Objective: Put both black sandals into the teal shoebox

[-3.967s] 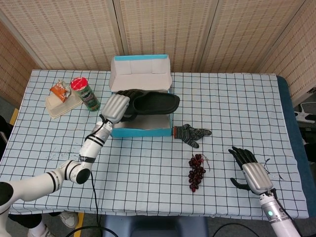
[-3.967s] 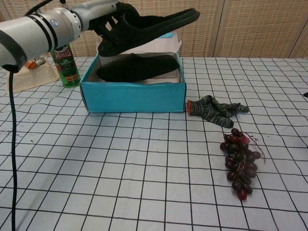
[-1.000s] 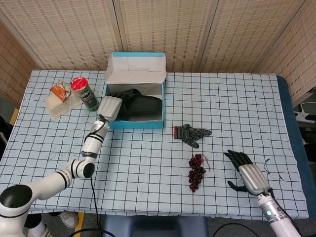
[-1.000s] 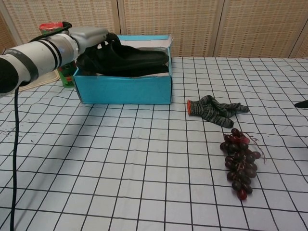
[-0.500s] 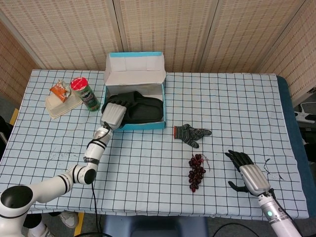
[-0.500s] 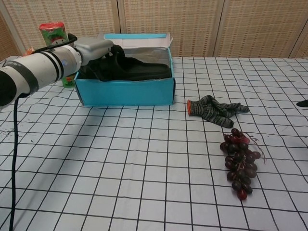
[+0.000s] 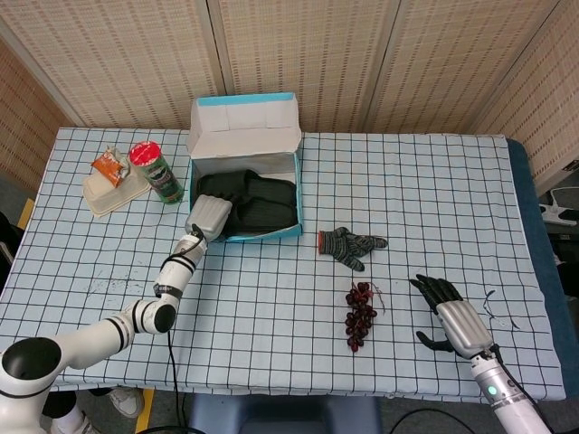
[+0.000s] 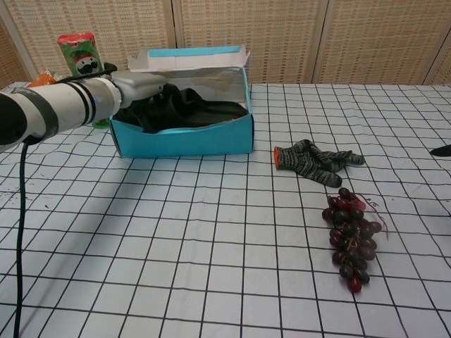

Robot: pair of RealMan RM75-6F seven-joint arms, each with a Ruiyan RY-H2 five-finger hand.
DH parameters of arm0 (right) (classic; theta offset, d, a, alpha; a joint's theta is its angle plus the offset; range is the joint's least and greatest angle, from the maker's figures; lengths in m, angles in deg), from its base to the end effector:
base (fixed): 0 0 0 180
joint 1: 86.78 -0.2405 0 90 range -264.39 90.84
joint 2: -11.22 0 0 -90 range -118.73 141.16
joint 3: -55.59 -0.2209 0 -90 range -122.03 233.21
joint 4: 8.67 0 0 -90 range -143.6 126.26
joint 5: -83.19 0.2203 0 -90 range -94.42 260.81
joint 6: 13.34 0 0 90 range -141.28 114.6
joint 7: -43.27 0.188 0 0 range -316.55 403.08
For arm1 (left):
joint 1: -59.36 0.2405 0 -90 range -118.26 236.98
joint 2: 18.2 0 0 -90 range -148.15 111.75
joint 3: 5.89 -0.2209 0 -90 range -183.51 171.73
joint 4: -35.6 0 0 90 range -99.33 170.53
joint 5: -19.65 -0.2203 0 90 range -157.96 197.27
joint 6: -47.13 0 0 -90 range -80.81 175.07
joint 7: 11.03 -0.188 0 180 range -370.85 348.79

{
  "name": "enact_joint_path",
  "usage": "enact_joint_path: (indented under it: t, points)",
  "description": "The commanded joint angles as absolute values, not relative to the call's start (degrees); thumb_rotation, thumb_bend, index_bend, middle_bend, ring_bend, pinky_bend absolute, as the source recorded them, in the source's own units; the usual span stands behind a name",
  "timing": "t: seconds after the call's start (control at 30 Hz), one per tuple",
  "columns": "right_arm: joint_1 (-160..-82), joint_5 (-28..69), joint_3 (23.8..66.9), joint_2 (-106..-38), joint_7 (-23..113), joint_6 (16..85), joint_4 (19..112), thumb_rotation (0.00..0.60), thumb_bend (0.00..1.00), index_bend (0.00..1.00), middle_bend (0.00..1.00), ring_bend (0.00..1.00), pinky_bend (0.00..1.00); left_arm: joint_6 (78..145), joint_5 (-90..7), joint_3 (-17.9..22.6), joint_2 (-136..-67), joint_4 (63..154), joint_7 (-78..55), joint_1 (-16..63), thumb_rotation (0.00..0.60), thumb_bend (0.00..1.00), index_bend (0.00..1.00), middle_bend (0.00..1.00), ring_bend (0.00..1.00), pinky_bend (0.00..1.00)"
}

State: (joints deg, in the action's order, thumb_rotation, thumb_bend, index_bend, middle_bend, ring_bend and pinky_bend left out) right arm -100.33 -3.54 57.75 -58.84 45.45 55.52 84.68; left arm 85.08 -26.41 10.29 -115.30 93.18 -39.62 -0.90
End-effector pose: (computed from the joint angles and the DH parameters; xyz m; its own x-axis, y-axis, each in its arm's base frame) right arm -0.2548 -0.2302 0.0366 0.2914 -0.3333 0.8967 -0.9551 -0.1539 0.2532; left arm -0.0907 0.4705 -0.0521 0.6055 0.2514 0.7551 0.7885 -0.3179 -0.5265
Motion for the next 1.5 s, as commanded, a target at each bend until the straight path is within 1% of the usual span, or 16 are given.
enact_joint_path:
  t: [0.03, 0.37, 0.47, 0.53, 0.6, 0.63, 0.7, 0.83, 0.9, 0.93, 1.0, 1.07, 1.13, 1.3, 1.4, 1.5]
  points:
    - [-100.45, -3.38, 57.76, -58.94, 45.47, 55.24, 84.60, 0.600, 0.20, 0.00, 0.00, 0.00, 0.00, 77.56, -20.89, 9.97, -112.78, 94.04, -39.15, -2.78, 0.600, 0.87, 0.68, 0.86, 0.71, 0.76]
    - [-100.41, -3.38, 57.84, -58.77, 45.52, 55.31, 84.67, 0.600, 0.21, 0.00, 0.00, 0.00, 0.00, 72.53, -15.94, 7.93, -109.54, 94.06, -34.65, -5.28, 0.600, 0.88, 0.66, 0.84, 0.70, 0.73]
    - [-100.41, -3.48, 57.89, -58.78, 45.50, 55.34, 84.77, 0.600, 0.21, 0.00, 0.00, 0.00, 0.00, 71.77, -16.09, 7.31, -109.25, 93.39, -32.94, -5.50, 0.600, 0.85, 0.58, 0.73, 0.62, 0.66]
    - [-100.40, -3.50, 57.90, -58.78, 45.45, 55.38, 84.84, 0.600, 0.21, 0.00, 0.00, 0.00, 0.00, 71.12, -16.79, 7.36, -108.95, 93.29, -31.43, -5.42, 0.600, 0.77, 0.47, 0.62, 0.54, 0.59]
    - [-100.38, -3.51, 57.90, -58.80, 45.38, 55.43, 84.92, 0.600, 0.21, 0.00, 0.00, 0.00, 0.00, 69.64, -17.63, 7.35, -108.35, 93.26, -29.59, -5.34, 0.600, 0.67, 0.31, 0.50, 0.44, 0.51]
    - [-100.38, -3.54, 57.91, -58.79, 45.33, 55.46, 84.97, 0.600, 0.21, 0.00, 0.00, 0.00, 0.00, 68.72, -17.95, 7.18, -108.04, 93.22, -28.93, -5.38, 0.600, 0.65, 0.28, 0.46, 0.41, 0.49]
    - [-100.37, -3.61, 57.95, -58.82, 45.25, 55.49, 85.07, 0.600, 0.21, 0.00, 0.00, 0.00, 0.00, 66.53, -18.95, 6.56, -107.48, 92.91, -27.64, -5.61, 0.600, 0.64, 0.25, 0.43, 0.37, 0.44]
    - [-100.39, -3.65, 58.04, -58.88, 45.06, 55.40, 85.20, 0.600, 0.21, 0.00, 0.00, 0.00, 0.00, 63.81, -20.41, 5.71, -107.20, 91.87, -24.98, -5.91, 0.600, 0.63, 0.25, 0.42, 0.35, 0.38]
    - [-100.39, -3.65, 58.01, -58.79, 44.93, 55.46, 85.35, 0.600, 0.21, 0.00, 0.00, 0.00, 0.00, 62.82, -21.24, 5.74, -106.87, 91.77, -23.33, -5.94, 0.600, 0.61, 0.20, 0.38, 0.29, 0.33]
    - [-100.36, -3.66, 57.98, -58.73, 44.87, 55.57, 85.45, 0.600, 0.21, 0.00, 0.00, 0.00, 0.00, 62.50, -21.80, 6.10, -106.52, 92.11, -22.24, -5.87, 0.600, 0.59, 0.16, 0.35, 0.26, 0.31]
    - [-100.31, -3.68, 57.96, -58.66, 44.84, 55.72, 85.57, 0.600, 0.21, 0.00, 0.00, 0.00, 0.00, 63.12, -23.12, 7.24, -106.01, 93.08, -20.50, -5.44, 0.600, 0.54, 0.03, 0.18, 0.11, 0.24]
    - [-100.27, -3.74, 58.01, -58.63, 44.88, 55.77, 85.65, 0.600, 0.21, 0.00, 0.00, 0.00, 0.00, 64.66, -25.35, 9.03, -105.36, 94.78, -18.27, -4.46, 0.600, 0.50, 0.00, 0.07, 0.02, 0.19]
    - [-100.23, -3.83, 58.09, -58.59, 44.96, 55.80, 85.72, 0.600, 0.21, 0.00, 0.00, 0.00, 0.00, 64.59, -26.41, 11.07, -104.58, 96.47, -15.19, -3.47, 0.600, 0.46, 0.00, 0.00, 0.00, 0.14]
    - [-99.96, -4.10, 58.18, -58.32, 45.11, 56.37, 85.84, 0.600, 0.21, 0.00, 0.00, 0.00, 0.00, 63.63, -30.12, 16.18, -103.40, 98.04, -7.54, -0.94, 0.600, 0.42, 0.00, 0.00, 0.00, 0.08]
    - [-99.82, -4.16, 58.19, -58.14, 45.14, 56.63, 85.90, 0.600, 0.21, 0.00, 0.00, 0.00, 0.00, 62.19, -32.97, 17.42, -102.81, 98.25, -4.55, 0.06, 0.600, 0.38, 0.00, 0.00, 0.00, 0.08]
    - [-99.80, -4.15, 58.14, -58.04, 45.10, 56.70, 85.97, 0.600, 0.21, 0.00, 0.00, 0.00, 0.00, 59.31, -34.90, 18.13, -101.47, 98.99, -2.19, 0.39, 0.600, 0.38, 0.00, 0.00, 0.00, 0.07]
